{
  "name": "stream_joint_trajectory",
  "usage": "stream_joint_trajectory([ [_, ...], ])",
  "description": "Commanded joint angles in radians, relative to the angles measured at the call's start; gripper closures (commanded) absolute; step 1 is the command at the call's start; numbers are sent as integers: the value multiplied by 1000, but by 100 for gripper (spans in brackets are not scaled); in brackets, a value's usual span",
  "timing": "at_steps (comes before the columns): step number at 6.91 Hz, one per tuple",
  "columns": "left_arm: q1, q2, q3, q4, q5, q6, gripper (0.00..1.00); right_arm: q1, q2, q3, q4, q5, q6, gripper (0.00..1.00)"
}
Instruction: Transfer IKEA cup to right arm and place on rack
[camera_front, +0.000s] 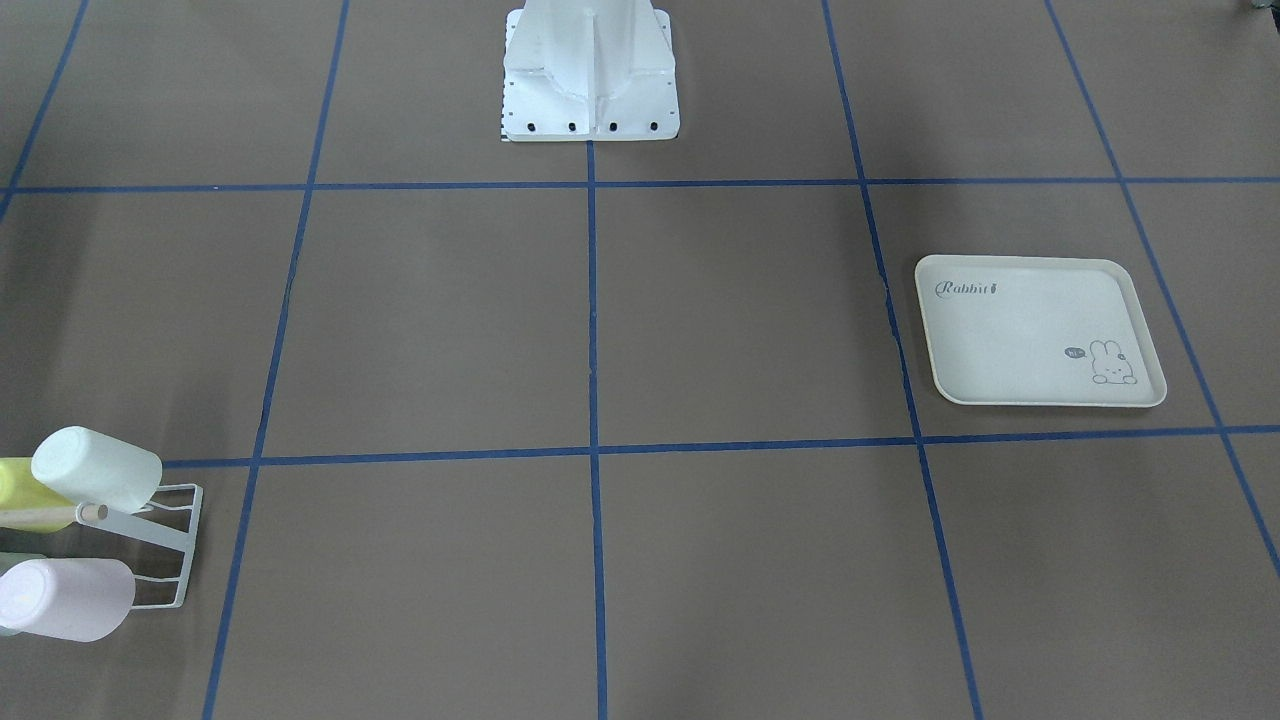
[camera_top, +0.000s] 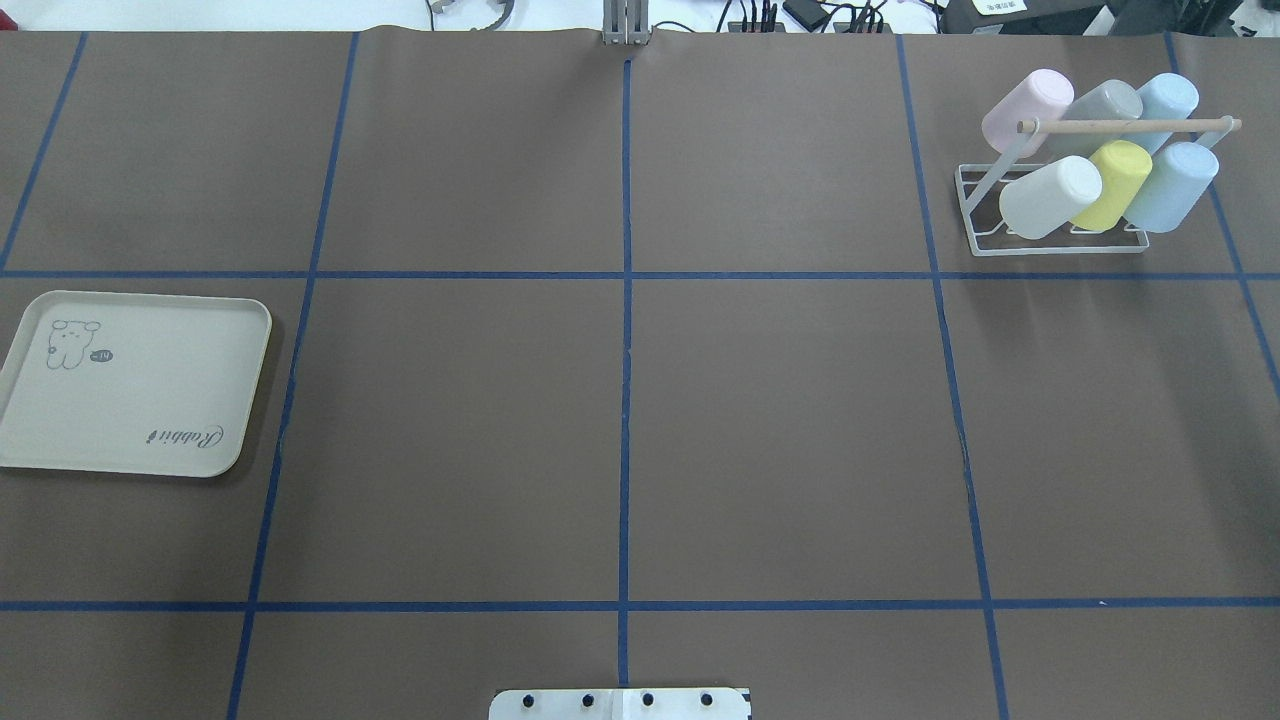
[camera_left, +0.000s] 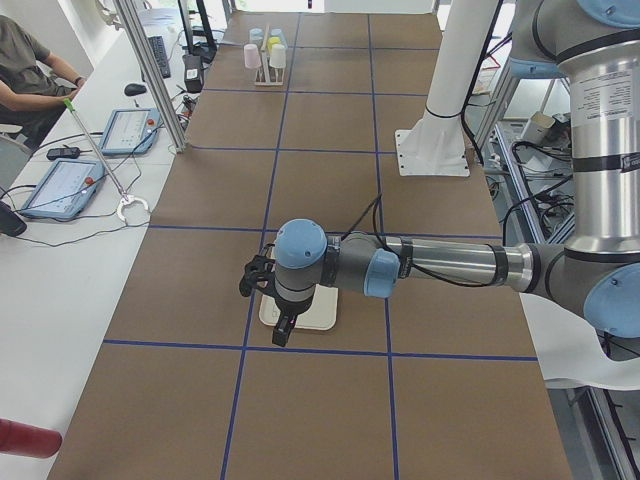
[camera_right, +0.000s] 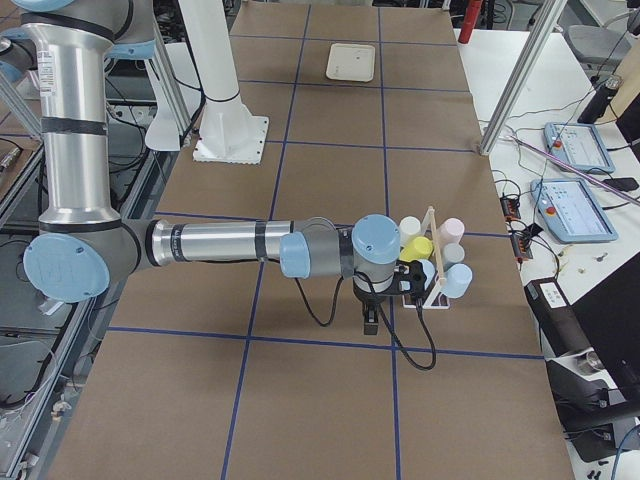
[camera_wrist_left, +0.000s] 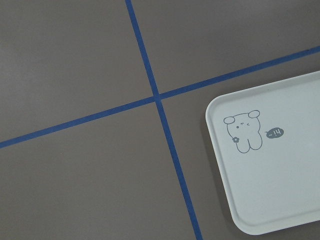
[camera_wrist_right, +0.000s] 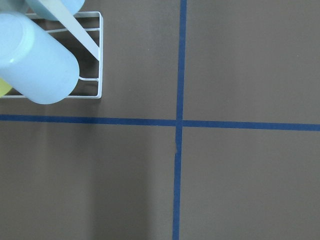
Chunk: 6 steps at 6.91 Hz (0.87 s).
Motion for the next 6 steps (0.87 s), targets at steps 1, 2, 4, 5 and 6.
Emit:
stream_joint_trajectory([
  [1,0,3,-5,1,0,0,0,0,-2,48,-94,11,3,0],
  [2,0,3,-5,1,0,0,0,0,-2,33,-89,7,-6,0],
  [4,0,9,-5,1,0,0,0,0,-17,25,-86,4,-9,0],
  [5,0,11,-5,1,0,0,0,0,-23,25,-86,4,-10,0],
  [6,0,11,-5,1,0,0,0,0,-28,25,-85,2,-14,0],
])
